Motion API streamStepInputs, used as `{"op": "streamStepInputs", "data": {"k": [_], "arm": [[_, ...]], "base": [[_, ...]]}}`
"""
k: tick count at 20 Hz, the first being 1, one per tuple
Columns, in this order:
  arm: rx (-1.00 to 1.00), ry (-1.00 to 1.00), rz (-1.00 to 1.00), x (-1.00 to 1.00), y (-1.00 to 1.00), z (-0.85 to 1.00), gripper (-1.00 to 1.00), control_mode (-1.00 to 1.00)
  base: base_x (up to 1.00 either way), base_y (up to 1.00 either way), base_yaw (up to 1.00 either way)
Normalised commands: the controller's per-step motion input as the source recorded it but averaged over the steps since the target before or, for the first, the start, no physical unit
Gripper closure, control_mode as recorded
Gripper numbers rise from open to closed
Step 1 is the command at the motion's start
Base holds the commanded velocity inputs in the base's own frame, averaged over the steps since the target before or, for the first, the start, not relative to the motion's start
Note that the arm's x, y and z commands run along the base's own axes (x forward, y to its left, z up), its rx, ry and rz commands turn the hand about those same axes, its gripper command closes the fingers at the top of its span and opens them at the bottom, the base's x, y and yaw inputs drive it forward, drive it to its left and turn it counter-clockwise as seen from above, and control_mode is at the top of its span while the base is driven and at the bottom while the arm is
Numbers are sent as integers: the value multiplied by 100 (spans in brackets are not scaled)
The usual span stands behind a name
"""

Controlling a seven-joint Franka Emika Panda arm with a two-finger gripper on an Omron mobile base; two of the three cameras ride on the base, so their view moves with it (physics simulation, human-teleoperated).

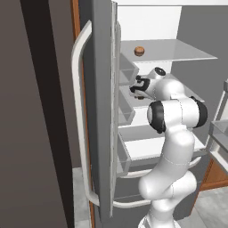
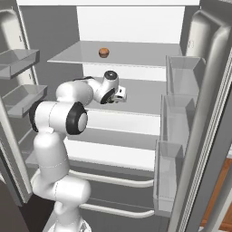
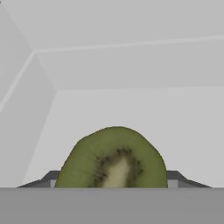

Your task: Pick the tangerine and kiwi from the fridge and place them inside the tupperware on the counter.

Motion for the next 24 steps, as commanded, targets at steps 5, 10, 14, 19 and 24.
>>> {"op": "streamStepInputs", "data": {"k": [5,10,14,19,24], "arm": [[0,0,1,-9,5,-16,100,-100],[0,-7,-15,-50,0,-1,100,-100],[0,-7,-32,-71,-14,15,100,-100],[0,0,-15,-48,-17,50,100,-100],[0,-1,0,-49,-22,69,100,-100]], "base": [[0,0,0],[0,0,0],[0,0,0],[0,0,0],[0,0,0]]}}
